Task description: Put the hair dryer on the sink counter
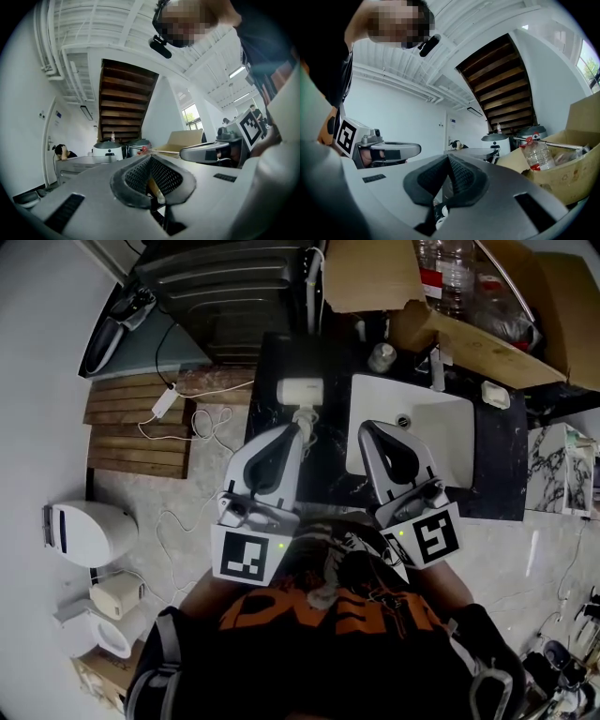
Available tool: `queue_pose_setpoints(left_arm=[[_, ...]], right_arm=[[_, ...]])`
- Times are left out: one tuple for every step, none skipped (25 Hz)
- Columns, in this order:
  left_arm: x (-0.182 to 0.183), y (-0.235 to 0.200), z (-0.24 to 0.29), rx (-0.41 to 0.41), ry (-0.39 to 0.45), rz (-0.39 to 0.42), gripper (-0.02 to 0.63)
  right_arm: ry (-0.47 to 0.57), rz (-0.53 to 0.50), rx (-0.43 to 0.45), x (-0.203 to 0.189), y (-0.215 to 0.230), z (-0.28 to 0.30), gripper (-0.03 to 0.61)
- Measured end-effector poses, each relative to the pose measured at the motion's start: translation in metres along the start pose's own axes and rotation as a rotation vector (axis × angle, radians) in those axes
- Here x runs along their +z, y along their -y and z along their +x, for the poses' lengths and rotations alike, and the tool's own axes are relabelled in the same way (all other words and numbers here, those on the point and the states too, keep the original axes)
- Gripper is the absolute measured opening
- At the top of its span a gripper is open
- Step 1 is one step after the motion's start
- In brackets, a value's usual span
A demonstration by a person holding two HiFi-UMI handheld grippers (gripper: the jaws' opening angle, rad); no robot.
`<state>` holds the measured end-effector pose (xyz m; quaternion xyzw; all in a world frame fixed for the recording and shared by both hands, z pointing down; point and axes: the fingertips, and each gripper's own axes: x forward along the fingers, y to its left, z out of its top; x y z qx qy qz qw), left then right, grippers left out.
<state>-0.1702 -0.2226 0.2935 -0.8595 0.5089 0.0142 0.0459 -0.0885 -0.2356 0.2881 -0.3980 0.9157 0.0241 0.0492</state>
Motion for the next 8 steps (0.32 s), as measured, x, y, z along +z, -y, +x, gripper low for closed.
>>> queue_pose_setpoints(left_arm=[[-0.001, -0.002, 0.0, 0.002, -0.001, 0.0, 0.023], [-0.002, -0.004, -0.001, 0.005, -0.002, -0.001, 0.023], [-0.003, -0.006, -0.001, 0.006, -0.005, -0.003, 0.023], [-0.004, -0.007, -0.001, 0.007, -0.006, -0.006, 0.023], [-0.004, -0.009, 0.0, 0.007, -0.007, -0.008, 0.023], [-0.005, -0.01, 0.0, 0.007, -0.007, -0.011, 0.023], [-0.006, -0.011, 0.0, 0.006, -0.007, -0.013, 0.023], [-0.006, -0.012, 0.0, 0.006, -0.007, -0.015, 0.023]], right_arm=[[-0.001, 0.0, 0.0, 0.0, -0.001, 0.001, 0.014], [-0.003, 0.0, 0.0, 0.0, -0.002, 0.001, 0.014], [-0.004, 0.0, -0.001, 0.0, -0.002, 0.002, 0.014], [-0.006, -0.001, -0.002, 0.0, -0.003, 0.002, 0.014], [-0.007, -0.002, -0.003, 0.0, -0.003, 0.003, 0.014], [-0.009, -0.003, -0.004, 0.0, -0.004, 0.004, 0.014], [-0.01, -0.004, -0.006, -0.001, -0.004, 0.005, 0.014], [-0.011, -0.005, -0.007, -0.001, -0.005, 0.005, 0.014]])
